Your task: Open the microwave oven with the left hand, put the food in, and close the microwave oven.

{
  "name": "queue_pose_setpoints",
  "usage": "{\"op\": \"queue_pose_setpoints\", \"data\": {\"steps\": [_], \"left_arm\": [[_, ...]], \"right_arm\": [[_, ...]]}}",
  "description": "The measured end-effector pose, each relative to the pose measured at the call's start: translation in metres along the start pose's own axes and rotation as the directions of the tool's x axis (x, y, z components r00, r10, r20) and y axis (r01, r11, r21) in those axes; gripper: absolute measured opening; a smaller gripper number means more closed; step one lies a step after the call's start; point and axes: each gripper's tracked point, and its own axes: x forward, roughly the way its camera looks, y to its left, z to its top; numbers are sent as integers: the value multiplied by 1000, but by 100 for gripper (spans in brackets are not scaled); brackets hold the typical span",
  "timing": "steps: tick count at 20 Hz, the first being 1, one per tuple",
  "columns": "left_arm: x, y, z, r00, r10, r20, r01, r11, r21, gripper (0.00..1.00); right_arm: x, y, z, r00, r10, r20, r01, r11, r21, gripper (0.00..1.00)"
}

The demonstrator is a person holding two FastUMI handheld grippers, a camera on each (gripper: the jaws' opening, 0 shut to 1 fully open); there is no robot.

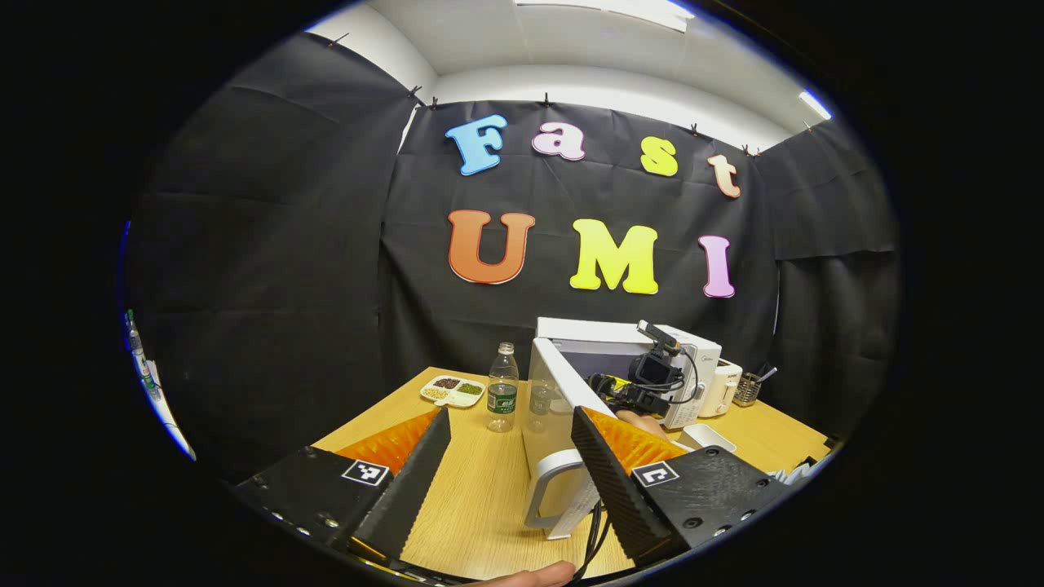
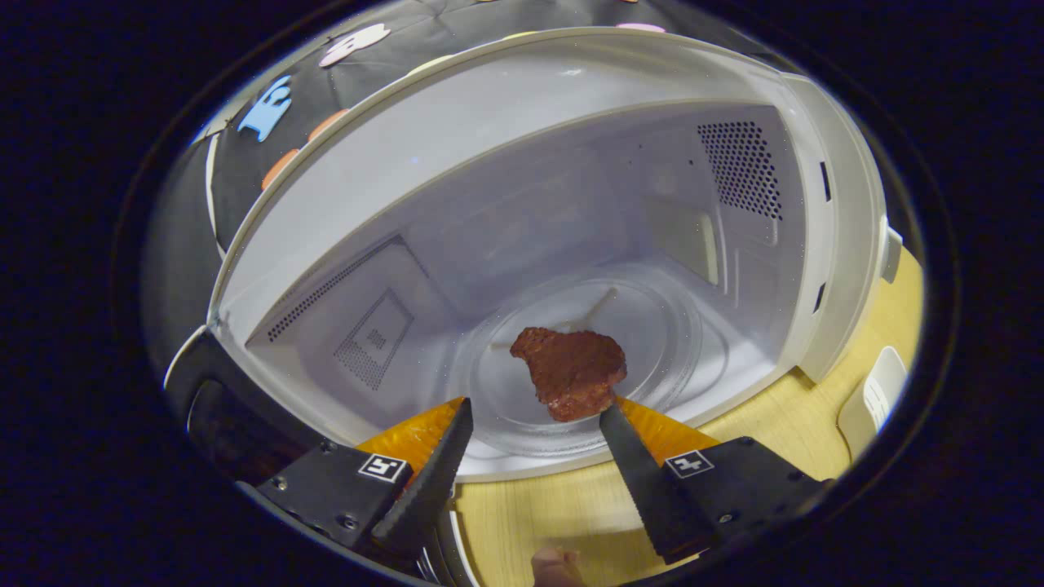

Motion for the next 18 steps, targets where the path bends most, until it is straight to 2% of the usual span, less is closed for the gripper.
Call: {"op": "queue_pose_setpoints", "data": {"steps": [3, 6, 7, 11, 12, 13, 14, 15, 18], "left_arm": [[-6, 2, -1, 1000, 0, 2, 0, 1000, -13, 92], [-15, 3, 0, 1000, 4, 7, -4, 1000, -20, 93], [-18, 4, 1, 1000, 5, 11, -5, 1000, -21, 92], [-27, 3, 4, 1000, 2, 26, -1, 1000, -27, 92], [-27, 2, 4, 1000, 1, 27, -1, 1000, -27, 92], [-28, 3, 4, 1000, 1, 29, 0, 1000, -28, 92], [-28, 2, 3, 1000, 0, 29, 1, 1000, -29, 92], [-28, 1, 2, 1000, -1, 30, 2, 1000, -30, 92], [-29, -2, 1, 1000, -8, 28, 9, 999, -32, 92]], "right_arm": [[-5, -5, -6, 999, -11, -48, 4, 992, -123, 99], [-10, -11, -15, 988, -32, -150, -1, 976, -218, 99], [-10, -13, -20, 982, -48, -183, -3, 963, -268, 100], [-15, -30, -18, 971, -122, -206, 27, 912, -410, 100], [-19, -31, -16, 970, -125, -208, 25, 904, -426, 88], [-23, -32, -13, 971, -127, -204, 21, 891, -453, 100], [-31, -32, -11, 970, -124, -211, 10, 880, -474, 88], [-40, -32, -9, 968, -125, -219, 3, 874, -485, 100], [-71, -23, 7, 980, -71, -188, -27, 879, -475, 100]]}}
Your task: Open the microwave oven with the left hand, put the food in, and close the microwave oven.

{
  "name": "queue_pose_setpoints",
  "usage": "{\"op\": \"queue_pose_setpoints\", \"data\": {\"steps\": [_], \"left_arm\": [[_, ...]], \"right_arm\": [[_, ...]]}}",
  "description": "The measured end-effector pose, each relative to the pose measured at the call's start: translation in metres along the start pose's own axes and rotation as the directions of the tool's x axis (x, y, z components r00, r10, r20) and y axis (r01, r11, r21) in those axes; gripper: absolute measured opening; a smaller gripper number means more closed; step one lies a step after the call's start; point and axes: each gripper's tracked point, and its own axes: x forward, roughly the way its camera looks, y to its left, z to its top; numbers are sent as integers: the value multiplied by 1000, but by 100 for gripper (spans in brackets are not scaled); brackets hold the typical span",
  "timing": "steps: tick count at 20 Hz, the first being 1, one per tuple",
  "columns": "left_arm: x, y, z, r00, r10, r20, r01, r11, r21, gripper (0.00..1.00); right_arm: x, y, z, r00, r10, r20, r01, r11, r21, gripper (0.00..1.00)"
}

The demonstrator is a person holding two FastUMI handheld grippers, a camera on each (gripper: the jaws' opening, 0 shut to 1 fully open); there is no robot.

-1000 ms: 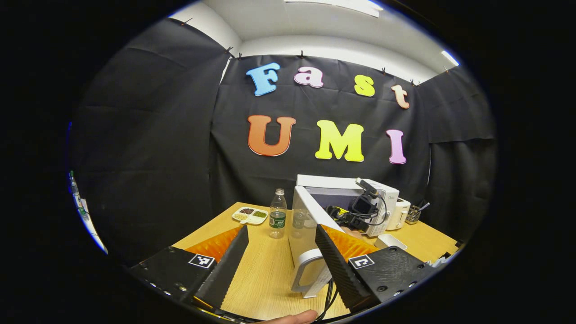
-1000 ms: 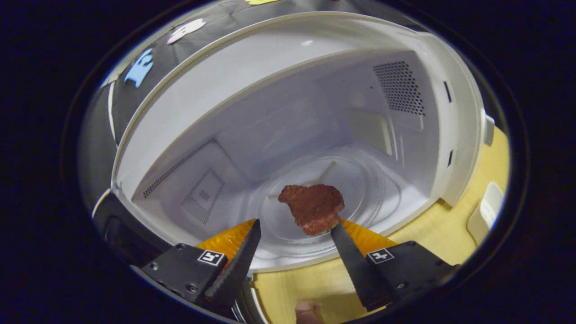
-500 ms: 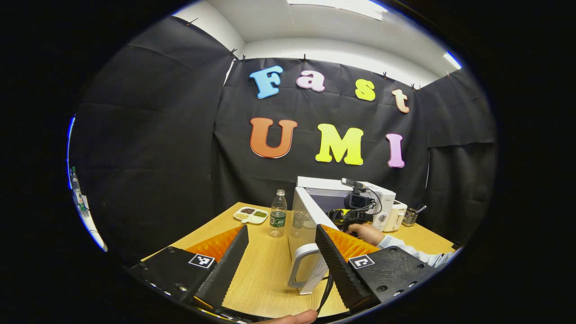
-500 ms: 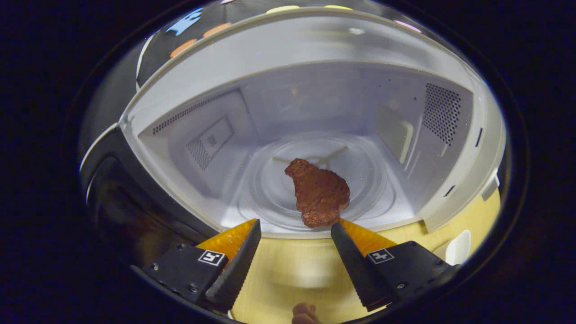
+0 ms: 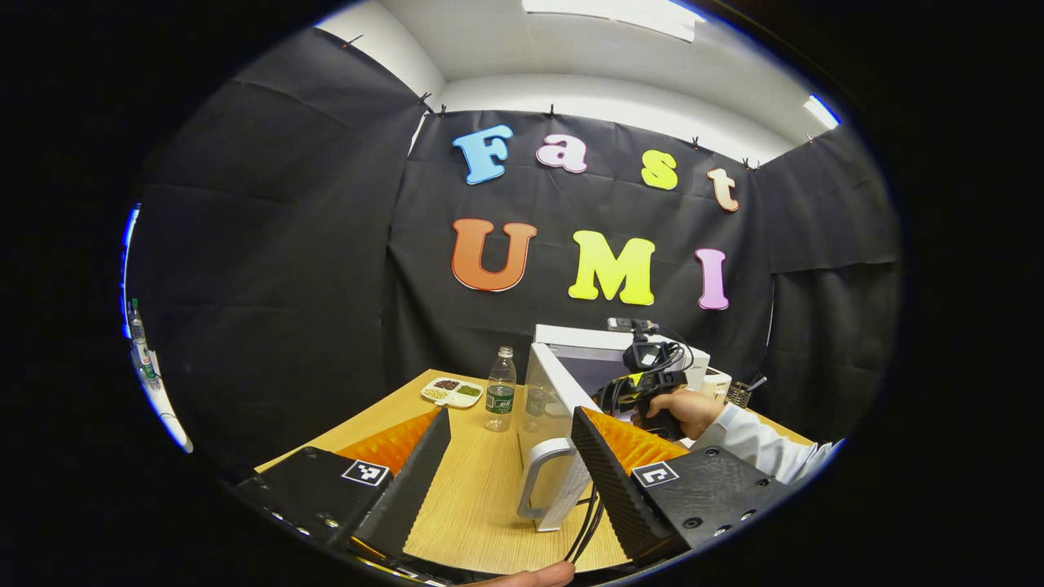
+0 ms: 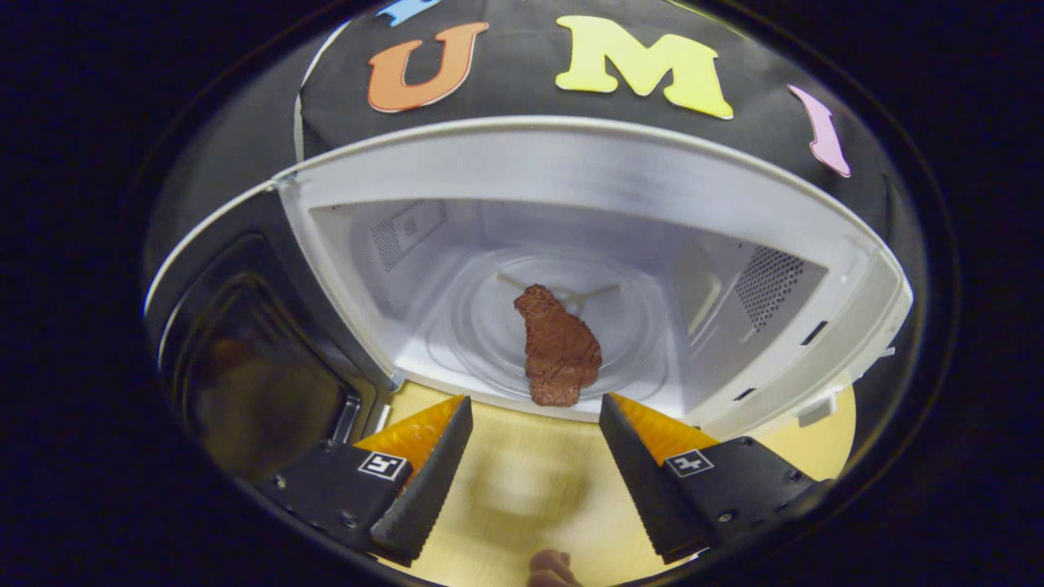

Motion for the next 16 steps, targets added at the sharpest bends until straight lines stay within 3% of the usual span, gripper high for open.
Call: {"op": "queue_pose_setpoints", "data": {"steps": [4, 9, 16], "left_arm": [[3, 0, -3, 1000, 1, -4, -1, 1000, 4, 92], [5, 6, -4, 1000, 18, 0, -18, 1000, -6, 92], [20, 32, -25, 998, 52, -32, -52, 998, -24, 92]], "right_arm": [[-62, -2, 18, 990, 24, 136, -24, 1000, 2, 100], [-146, -6, 27, 954, 47, 296, -54, 998, 15, 100], [-276, -37, 19, 856, 21, 517, -64, 996, 66, 99]]}}
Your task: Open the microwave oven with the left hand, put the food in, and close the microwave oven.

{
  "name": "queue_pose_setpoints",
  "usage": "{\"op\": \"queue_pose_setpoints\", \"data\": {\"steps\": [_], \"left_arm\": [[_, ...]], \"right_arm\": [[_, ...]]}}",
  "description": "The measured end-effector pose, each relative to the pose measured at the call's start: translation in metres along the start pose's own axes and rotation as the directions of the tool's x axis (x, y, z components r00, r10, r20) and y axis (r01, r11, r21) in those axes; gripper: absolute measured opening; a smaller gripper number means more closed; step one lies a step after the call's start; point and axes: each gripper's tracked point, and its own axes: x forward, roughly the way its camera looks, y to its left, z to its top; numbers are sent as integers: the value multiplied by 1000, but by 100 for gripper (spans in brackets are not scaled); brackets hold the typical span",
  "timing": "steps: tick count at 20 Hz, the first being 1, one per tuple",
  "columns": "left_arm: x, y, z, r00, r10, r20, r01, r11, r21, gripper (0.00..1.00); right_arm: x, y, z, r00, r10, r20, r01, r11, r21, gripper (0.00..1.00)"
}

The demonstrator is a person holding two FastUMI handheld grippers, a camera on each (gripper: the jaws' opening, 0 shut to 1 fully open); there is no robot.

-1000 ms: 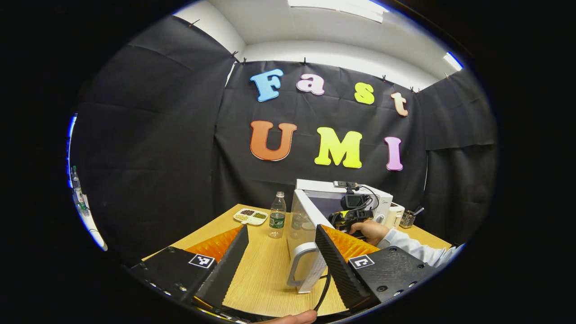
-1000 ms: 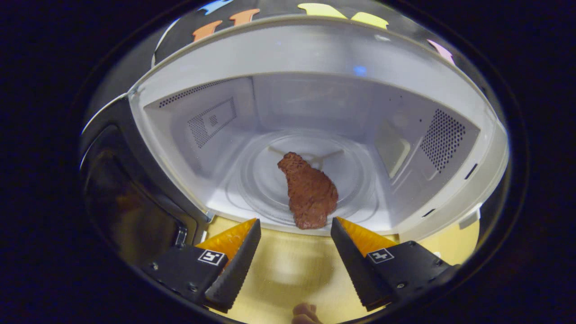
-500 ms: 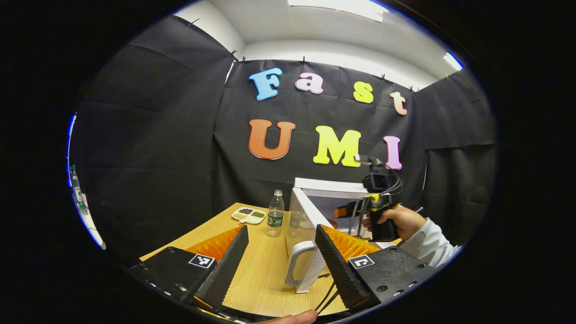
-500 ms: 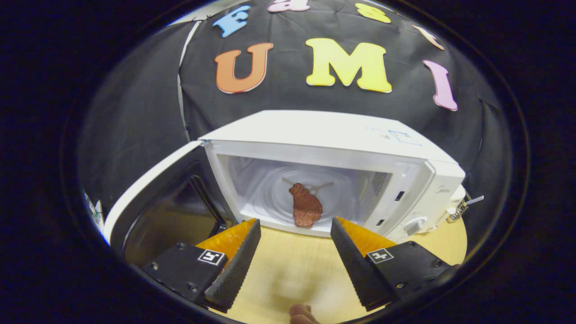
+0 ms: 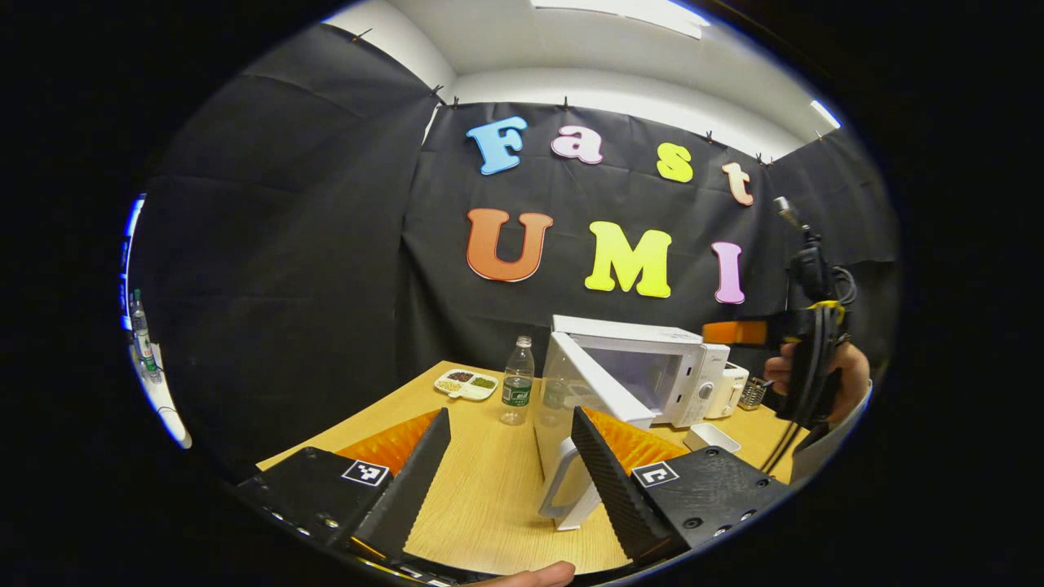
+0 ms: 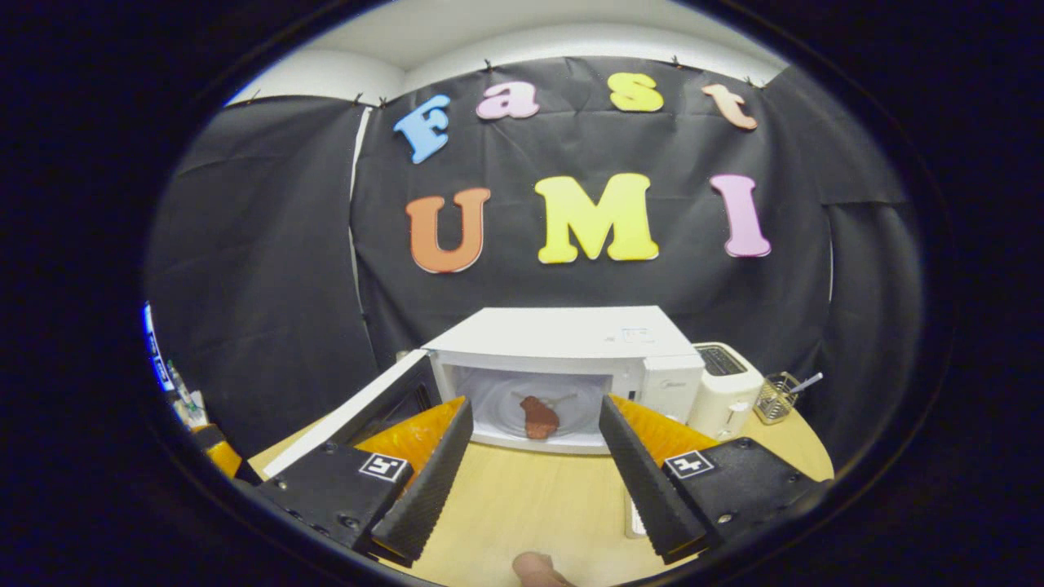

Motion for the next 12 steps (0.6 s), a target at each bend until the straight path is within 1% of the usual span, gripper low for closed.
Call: {"op": "queue_pose_setpoints", "data": {"steps": [2, 4, 5, 6, 7, 8, 9, 10, 11, 12], "left_arm": [[9, 7, -8, 1000, 6, -12, -7, 1000, -6, 93], [18, 15, -22, 999, 15, -36, -15, 1000, 7, 93], [22, 16, -27, 999, 14, -35, -13, 1000, 23, 82], [26, 17, -30, 999, 15, -35, -13, 999, 38, 82], [31, 19, -32, 1000, 15, -23, -14, 999, 46, 93], [34, 15, -34, 1000, 2, -15, -1, 999, 48, 92], [36, 13, -37, 1000, -5, -16, 6, 999, 48, 89], [39, 11, -38, 1000, -16, -4, 16, 998, 53, 76], [41, 10, -39, 1000, -25, 7, 24, 998, 65, 75], [46, 9, -44, 999, -32, 2, 32, 997, 71, 84]], "right_arm": [[-33, -13, 14, 998, -5, 62, 5, 1000, 10, 99], [-62, -27, 24, 994, -21, 109, 23, 1000, -18, 99], [-76, -32, 30, 990, -23, 137, 27, 999, -29, 99], [-90, -37, 35, 986, -26, 162, 33, 999, -37, 99], [-102, -42, 40, 982, -30, 187, 38, 998, -41, 99], [-115, -46, 44, 978, -29, 207, 40, 998, -47, 99], [-124, -48, 48, 974, -28, 225, 41, 998, -52, 99], [-135, -52, 52, 971, -27, 239, 43, 997, -61, 99], [-145, -56, 55, 965, -30, 259, 49, 997, -67, 99], [-154, -60, 58, 961, -33, 273, 57, 995, -80, 99]]}}
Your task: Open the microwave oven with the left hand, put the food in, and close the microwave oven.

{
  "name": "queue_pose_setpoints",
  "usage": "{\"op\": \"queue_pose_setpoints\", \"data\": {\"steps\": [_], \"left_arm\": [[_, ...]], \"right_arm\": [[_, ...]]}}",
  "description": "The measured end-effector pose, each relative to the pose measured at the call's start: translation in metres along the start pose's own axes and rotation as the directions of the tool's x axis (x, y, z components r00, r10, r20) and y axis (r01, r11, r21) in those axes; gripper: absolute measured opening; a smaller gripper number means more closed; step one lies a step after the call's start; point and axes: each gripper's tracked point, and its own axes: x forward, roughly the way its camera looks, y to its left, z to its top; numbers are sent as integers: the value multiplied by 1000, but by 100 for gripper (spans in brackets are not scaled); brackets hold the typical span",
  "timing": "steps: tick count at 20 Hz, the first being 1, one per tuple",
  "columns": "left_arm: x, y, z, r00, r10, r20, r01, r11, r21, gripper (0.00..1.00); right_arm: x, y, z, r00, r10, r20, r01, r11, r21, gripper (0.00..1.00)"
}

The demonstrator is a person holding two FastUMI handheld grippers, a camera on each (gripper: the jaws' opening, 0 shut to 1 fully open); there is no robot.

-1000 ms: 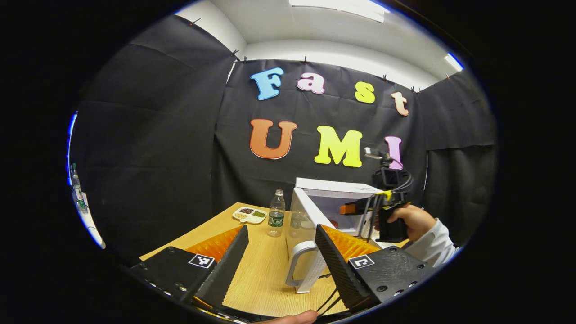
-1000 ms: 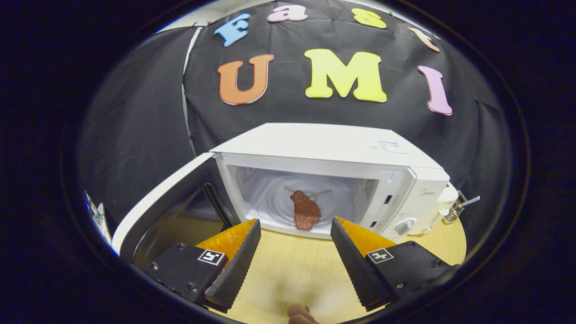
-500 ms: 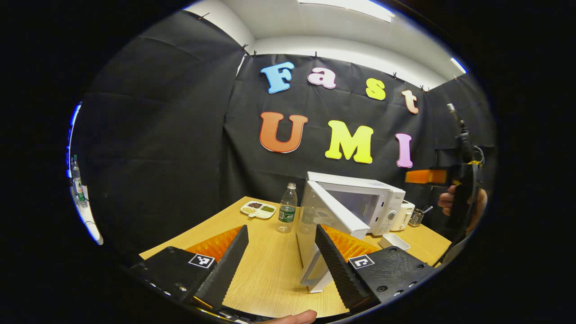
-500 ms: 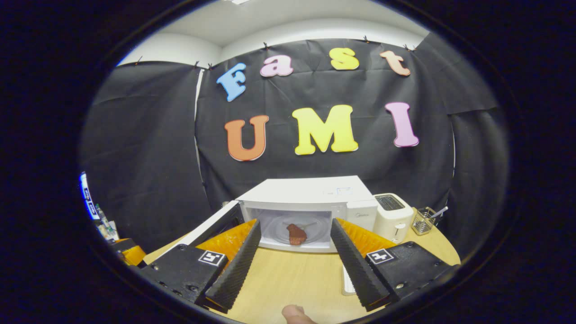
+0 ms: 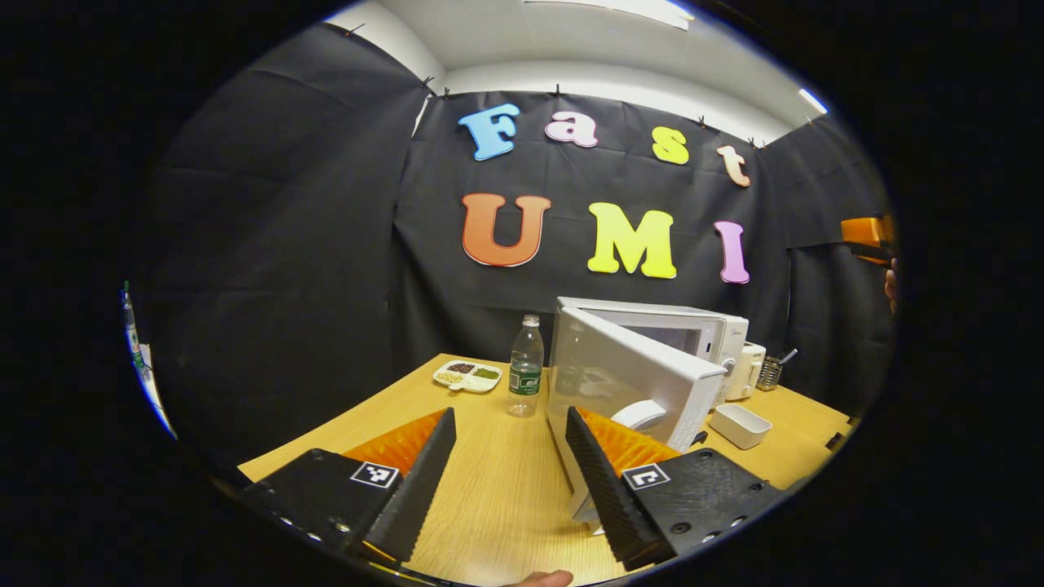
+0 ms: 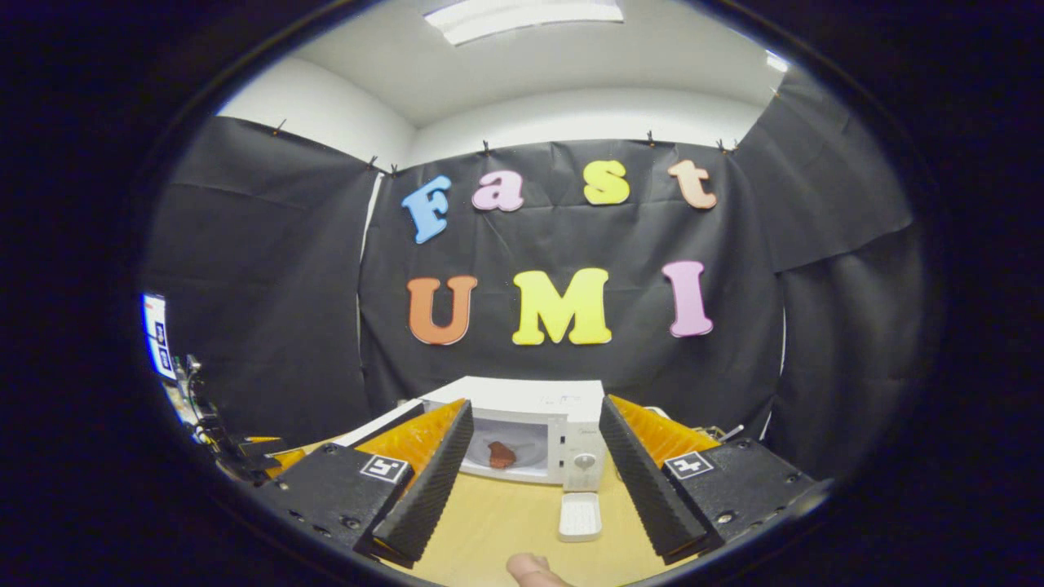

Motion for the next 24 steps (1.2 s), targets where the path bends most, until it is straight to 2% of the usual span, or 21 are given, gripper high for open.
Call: {"op": "queue_pose_setpoints", "data": {"steps": [1, 3, 4, 5, 9, 12, 17, 24], "left_arm": [[4, 0, -8, 1000, 2, -15, -2, 1000, -1, 55], [12, 1, -15, 1000, -3, -28, 3, 1000, -5, 39], [14, 0, -16, 999, -3, -32, 2, 1000, -18, 14], [22, -4, -18, 999, -13, -34, 11, 999, -37, 0], [22, -27, -21, 997, -74, -34, 74, 997, -9, 0], [25, -35, -22, 996, -83, -43, 84, 996, 19, 0], [25, -62, -22, 990, -136, -41, 135, 990, -38, 0], [31, -103, -27, 978, -206, -46, 206, 978, 10, 0]], "right_arm": [[-7, -5, 2, 1000, -6, 12, 6, 1000, -14, 99], [-20, -10, 8, 999, -10, 35, 11, 1000, -27, 99], [-25, -12, 9, 999, -11, 41, 12, 999, -30, 99], [-29, -14, 11, 999, -8, 45, 9, 999, -33, 99], [-39, -22, 15, 998, -5, 60, 7, 999, -39, 99], [-41, -30, 14, 998, -14, 58, 16, 999, -34, 99], [-38, -38, 7, 999, -16, 31, 16, 1000, -15, 99], [-31, -50, 4, 1000, -20, 14, 20, 1000, -22, 99]]}}
